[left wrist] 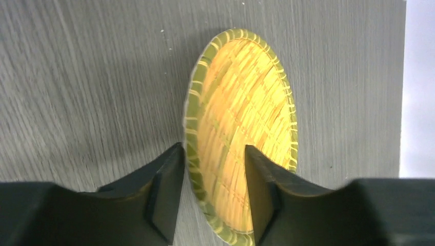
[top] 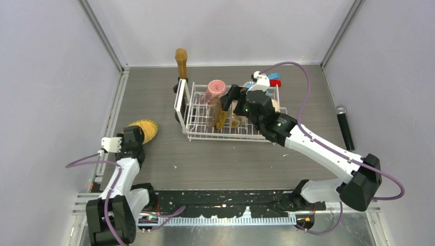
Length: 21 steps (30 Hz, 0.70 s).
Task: Unload the mixed dishes from the dish rack
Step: Place the plate at the center of the board.
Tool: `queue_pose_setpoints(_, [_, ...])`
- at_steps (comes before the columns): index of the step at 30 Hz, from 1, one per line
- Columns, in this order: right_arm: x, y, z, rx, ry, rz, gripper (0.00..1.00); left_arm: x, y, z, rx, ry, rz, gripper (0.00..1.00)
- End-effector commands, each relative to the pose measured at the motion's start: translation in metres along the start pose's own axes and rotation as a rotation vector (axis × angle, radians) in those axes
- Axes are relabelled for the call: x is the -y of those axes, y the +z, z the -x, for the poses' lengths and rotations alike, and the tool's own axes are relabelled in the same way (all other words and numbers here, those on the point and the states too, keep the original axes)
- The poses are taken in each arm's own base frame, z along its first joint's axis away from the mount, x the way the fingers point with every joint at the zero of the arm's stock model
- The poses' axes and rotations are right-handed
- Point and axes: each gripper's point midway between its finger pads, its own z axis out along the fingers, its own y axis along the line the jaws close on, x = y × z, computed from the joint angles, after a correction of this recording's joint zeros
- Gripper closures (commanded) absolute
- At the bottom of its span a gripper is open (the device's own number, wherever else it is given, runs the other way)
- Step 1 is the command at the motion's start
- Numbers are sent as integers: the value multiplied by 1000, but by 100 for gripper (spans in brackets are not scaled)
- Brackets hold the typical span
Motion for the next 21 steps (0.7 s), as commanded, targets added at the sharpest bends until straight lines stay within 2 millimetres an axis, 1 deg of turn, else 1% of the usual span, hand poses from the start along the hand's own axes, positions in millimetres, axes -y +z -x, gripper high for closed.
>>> queue_pose_setpoints(1, [-14,-2,19,29,5,40,1,-2,-1,13,53,-22,33,45])
queue_pose_setpoints(3, [-14,-2,19,29,4,39,1,-2,-2,14,53,-20,36,43])
queue_pose_setpoints(4, [-14,-2,19,27,2,38,1,-1,-2,15,53,-19,37,40])
queue_pose_setpoints(5, [-14,-2,20,28,-1,40,1,-1,-3,15,52,-17,41,35])
queue_pose_setpoints(7, [-14,-1,20,23,-12,34,1,0,-4,16,48,-14,43,16])
queue_pose_setpoints(8, [-13,1,16,6,-24,24,1,2,-6,17,45,-11,42,9])
queue_pose_setpoints(9, [-15,1,18,6,-31,26,1,5,-8,19,44,-12,40,4])
queue_pose_setpoints(10, [-13,3,13,-14,-44,18,1,6,-9,21,45,-9,39,1])
queue_pose_setpoints(11, [-16,4,14,-20,-49,24,1,8,-11,23,44,-4,39,1])
queue_pose_setpoints(12, [-15,6,10,-36,-58,19,1,10,-14,25,45,2,40,0])
queue_pose_setpoints(14, [-18,8,8,-48,-65,27,1,14,-21,31,42,19,34,0])
queue_pose_setpoints(16, [-19,10,6,-60,-74,32,1,27,-30,37,34,45,-4,0])
queue_pose_setpoints(19, [-20,14,3,-86,-97,19,1,54,-46,40,-18,103,-101,0])
queue_pose_setpoints(20, [-20,15,2,-91,-103,14,1,68,-54,38,-55,128,-160,0])
queue_pose_setpoints(21, [-19,17,1,-102,-109,6,3,87,-65,37,-97,164,-241,0])
